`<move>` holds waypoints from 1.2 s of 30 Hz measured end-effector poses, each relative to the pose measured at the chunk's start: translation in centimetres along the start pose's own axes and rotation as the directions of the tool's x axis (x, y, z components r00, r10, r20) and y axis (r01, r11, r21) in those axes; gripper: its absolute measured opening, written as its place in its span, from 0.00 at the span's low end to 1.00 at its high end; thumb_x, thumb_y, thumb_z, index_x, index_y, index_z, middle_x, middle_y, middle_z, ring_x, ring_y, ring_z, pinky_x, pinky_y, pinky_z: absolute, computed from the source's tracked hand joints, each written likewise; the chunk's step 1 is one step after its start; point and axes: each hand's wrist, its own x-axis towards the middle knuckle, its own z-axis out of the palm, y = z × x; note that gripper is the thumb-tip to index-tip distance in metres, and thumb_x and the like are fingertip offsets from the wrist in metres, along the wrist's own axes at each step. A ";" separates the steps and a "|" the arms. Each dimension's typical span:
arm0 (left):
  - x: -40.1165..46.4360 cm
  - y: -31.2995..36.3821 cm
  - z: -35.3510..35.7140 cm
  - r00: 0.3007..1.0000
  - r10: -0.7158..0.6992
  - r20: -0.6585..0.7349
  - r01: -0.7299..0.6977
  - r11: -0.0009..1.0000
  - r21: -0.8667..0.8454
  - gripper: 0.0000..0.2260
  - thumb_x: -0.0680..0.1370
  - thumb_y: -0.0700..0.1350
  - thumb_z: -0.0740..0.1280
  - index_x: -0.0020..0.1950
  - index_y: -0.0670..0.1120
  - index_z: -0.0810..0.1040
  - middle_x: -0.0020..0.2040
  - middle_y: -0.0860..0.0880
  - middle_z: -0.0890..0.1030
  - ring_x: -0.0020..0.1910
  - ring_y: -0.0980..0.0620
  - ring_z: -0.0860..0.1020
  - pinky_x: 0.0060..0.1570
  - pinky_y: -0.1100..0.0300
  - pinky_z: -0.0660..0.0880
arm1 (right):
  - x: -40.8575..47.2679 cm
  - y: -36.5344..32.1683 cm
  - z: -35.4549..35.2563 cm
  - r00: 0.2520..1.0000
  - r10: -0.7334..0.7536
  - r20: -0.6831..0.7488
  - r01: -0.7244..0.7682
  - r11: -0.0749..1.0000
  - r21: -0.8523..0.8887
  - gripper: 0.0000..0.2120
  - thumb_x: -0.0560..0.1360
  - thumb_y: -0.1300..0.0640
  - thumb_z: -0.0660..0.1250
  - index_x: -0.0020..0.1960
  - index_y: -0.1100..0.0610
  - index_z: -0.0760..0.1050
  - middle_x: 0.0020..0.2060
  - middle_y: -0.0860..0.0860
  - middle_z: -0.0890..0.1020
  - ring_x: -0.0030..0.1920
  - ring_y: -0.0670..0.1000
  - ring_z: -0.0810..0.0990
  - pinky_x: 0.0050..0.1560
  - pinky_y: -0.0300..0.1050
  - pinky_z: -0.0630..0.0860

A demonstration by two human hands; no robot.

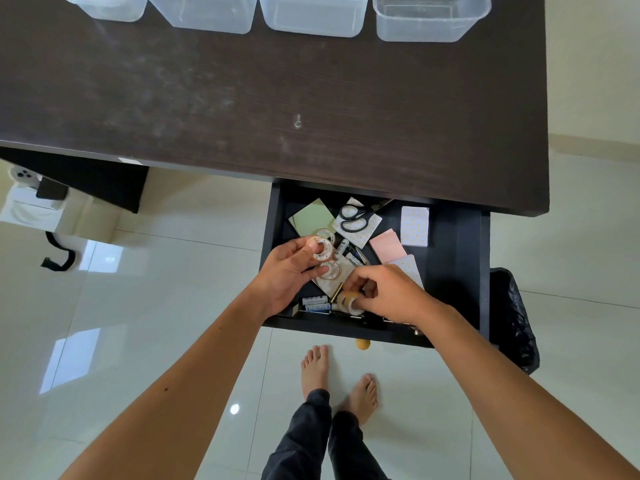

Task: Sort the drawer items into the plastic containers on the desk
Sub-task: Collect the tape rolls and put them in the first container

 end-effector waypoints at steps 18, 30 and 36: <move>-2.6 2.2 -1.5 0.999 0.053 -0.005 -0.052 0.998 0.030 0.16 0.84 0.43 0.67 0.70 0.38 0.76 0.65 0.38 0.83 0.65 0.42 0.82 0.65 0.49 0.80 | 2.8 -2.1 1.2 0.977 -0.012 -0.213 -0.019 0.990 -0.142 0.14 0.76 0.63 0.75 0.60 0.54 0.86 0.57 0.50 0.83 0.56 0.52 0.81 0.52 0.39 0.72; -3.5 2.2 -2.0 0.998 0.054 -0.021 -0.053 0.998 0.038 0.18 0.82 0.44 0.68 0.70 0.38 0.77 0.64 0.40 0.84 0.65 0.43 0.83 0.63 0.51 0.81 | 2.5 -4.4 -1.6 0.941 -0.001 -0.337 0.005 1.000 0.012 0.12 0.79 0.64 0.70 0.59 0.52 0.83 0.48 0.43 0.83 0.45 0.36 0.77 0.48 0.25 0.73; -3.5 2.0 -1.9 0.998 0.053 -0.027 -0.052 0.997 0.059 0.22 0.79 0.48 0.70 0.70 0.39 0.77 0.64 0.39 0.84 0.65 0.42 0.83 0.64 0.50 0.80 | 5.3 -5.7 -2.4 0.926 -0.048 -0.373 0.024 0.997 -0.069 0.18 0.81 0.67 0.65 0.67 0.55 0.84 0.62 0.53 0.84 0.61 0.53 0.81 0.49 0.29 0.68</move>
